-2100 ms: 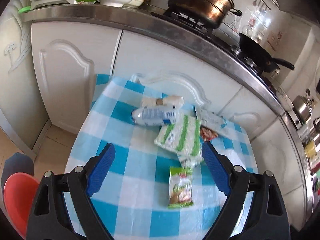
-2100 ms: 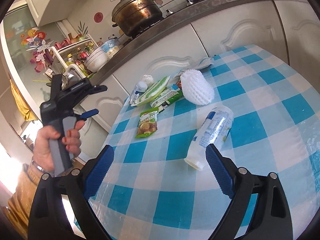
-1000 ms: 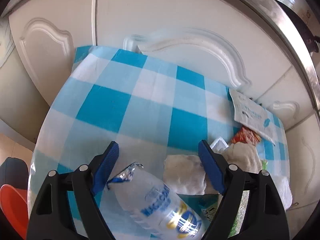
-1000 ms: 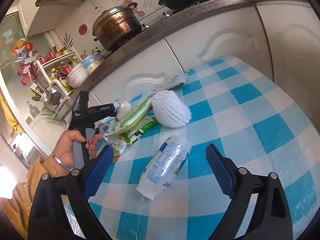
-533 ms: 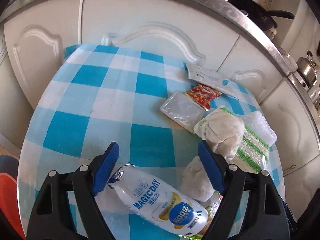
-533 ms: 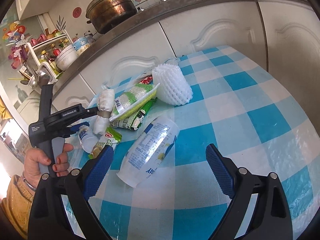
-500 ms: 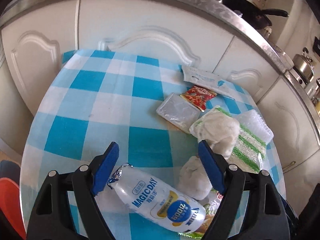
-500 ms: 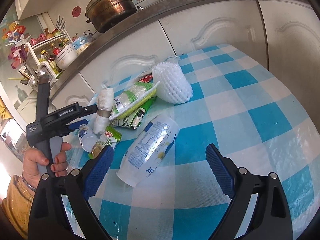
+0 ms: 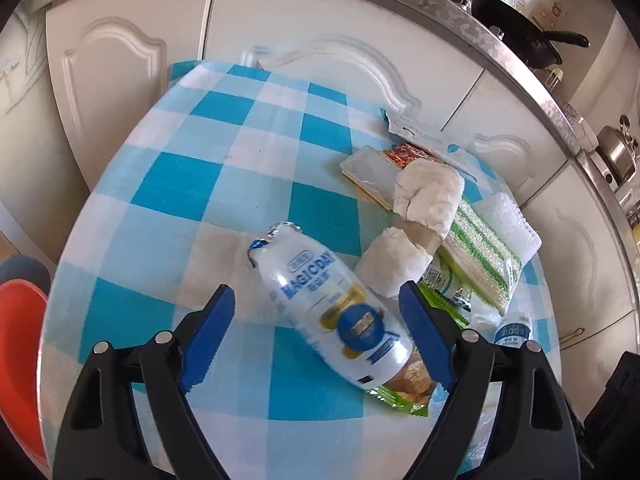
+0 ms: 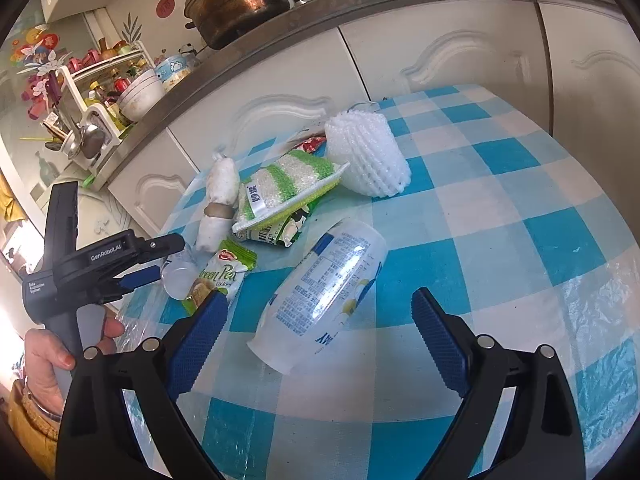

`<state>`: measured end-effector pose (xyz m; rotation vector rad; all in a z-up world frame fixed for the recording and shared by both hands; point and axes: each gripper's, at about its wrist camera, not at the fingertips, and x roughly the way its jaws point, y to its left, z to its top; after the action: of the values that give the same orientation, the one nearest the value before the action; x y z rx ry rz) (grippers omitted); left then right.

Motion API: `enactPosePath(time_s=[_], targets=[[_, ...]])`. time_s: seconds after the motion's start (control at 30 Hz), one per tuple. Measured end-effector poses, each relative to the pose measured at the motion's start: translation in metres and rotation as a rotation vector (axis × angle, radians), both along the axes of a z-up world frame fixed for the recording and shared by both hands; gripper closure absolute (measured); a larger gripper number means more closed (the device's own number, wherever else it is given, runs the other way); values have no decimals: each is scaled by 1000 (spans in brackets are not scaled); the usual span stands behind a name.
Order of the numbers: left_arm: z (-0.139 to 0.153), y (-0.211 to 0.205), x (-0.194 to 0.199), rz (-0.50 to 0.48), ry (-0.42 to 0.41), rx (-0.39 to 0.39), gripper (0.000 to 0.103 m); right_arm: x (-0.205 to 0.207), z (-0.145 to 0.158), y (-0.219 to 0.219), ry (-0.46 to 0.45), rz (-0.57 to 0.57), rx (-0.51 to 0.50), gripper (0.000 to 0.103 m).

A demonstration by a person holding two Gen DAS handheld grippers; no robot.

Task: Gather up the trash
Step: 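Grasp the MAGICDAY milk bottle with the left tool, then hold the bottle in the left tool while the right tool grasps a white foam net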

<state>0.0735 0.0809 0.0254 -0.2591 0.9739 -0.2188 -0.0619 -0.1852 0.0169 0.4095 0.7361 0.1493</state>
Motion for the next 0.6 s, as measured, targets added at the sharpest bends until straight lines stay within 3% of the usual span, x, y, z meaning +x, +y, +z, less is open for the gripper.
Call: enactPosePath(time_s=[0.17, 0.2, 0.3, 0.47, 0.6], targets=[[-1, -14, 4, 33, 4, 17, 21, 9, -4, 2, 40, -21, -11, 13], [0, -16, 4, 36, -2, 28, 27, 11, -5, 2, 50, -26, -10, 23], [1, -18, 2, 24, -5, 18, 53, 16, -9, 0, 71, -32, 2, 27], [3, -13, -7, 21, -9, 15, 56, 21, -11, 3, 86, -34, -14, 28], [5, -4, -19, 25, -20, 1, 57, 23, -11, 5, 93, -35, -26, 42]])
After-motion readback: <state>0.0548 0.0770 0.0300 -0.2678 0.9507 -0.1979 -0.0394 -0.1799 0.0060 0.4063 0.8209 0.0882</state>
